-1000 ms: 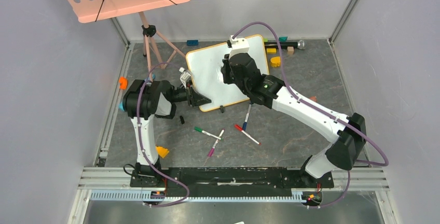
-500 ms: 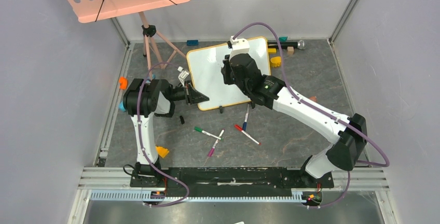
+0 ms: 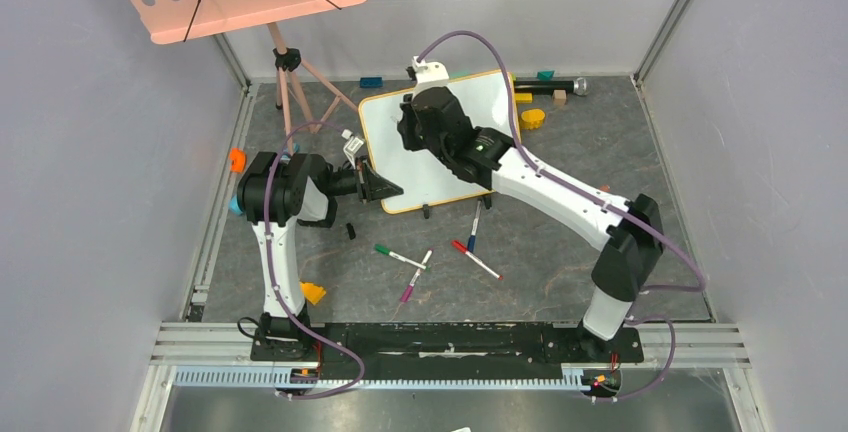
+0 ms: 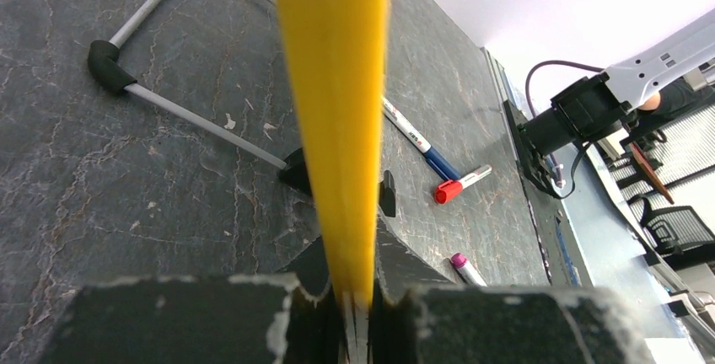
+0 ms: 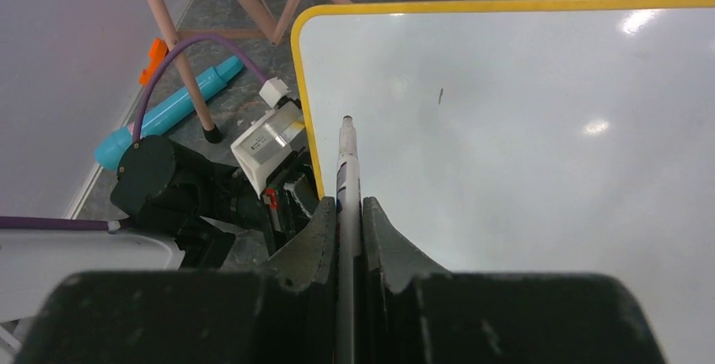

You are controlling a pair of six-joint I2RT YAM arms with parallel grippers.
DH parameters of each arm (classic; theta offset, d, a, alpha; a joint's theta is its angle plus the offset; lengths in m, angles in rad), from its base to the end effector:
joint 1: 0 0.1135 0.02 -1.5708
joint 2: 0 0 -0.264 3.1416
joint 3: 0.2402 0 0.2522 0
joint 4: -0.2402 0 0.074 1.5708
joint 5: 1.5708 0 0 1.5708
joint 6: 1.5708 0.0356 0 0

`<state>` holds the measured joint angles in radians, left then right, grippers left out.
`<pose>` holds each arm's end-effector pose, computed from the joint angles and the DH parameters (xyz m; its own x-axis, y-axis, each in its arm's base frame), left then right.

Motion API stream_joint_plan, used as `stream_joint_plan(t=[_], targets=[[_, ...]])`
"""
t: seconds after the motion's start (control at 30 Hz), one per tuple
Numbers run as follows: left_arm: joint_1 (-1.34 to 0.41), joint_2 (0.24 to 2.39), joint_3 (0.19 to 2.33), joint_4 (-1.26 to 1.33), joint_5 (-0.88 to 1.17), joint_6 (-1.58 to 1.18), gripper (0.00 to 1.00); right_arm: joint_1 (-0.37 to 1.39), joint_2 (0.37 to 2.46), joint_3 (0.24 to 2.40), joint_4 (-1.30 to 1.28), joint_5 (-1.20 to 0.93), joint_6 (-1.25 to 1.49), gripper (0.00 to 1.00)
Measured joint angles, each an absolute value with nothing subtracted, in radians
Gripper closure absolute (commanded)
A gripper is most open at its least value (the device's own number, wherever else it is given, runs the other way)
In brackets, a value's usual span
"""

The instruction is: Write a sentence on the whiteboard

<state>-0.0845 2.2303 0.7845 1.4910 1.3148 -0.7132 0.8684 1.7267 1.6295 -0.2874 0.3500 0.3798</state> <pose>0.3506 -0.0643 0.0903 -0.6100 -0.1146 -0.7841 0.7739 0.1266 -0.6205 0.2743 0.3052 0.3699 -0.4148 0.0490 -0.9086 -0.3853 0.8951 0.2242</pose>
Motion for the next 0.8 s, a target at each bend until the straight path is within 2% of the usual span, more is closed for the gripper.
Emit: stream_joint_plan(t=[0.4,0.8], targets=[[-0.086,2.225,0.77,1.497,1.302,-0.715,0.91,0.873,1.881,1.781,-0.292,0.321,0.393,1.0],[-0.087,2.225,0.77,1.497,1.303,-0.717,0.91,0.873,1.958,1.834,-0.284,0.316,0.391,1.0]])
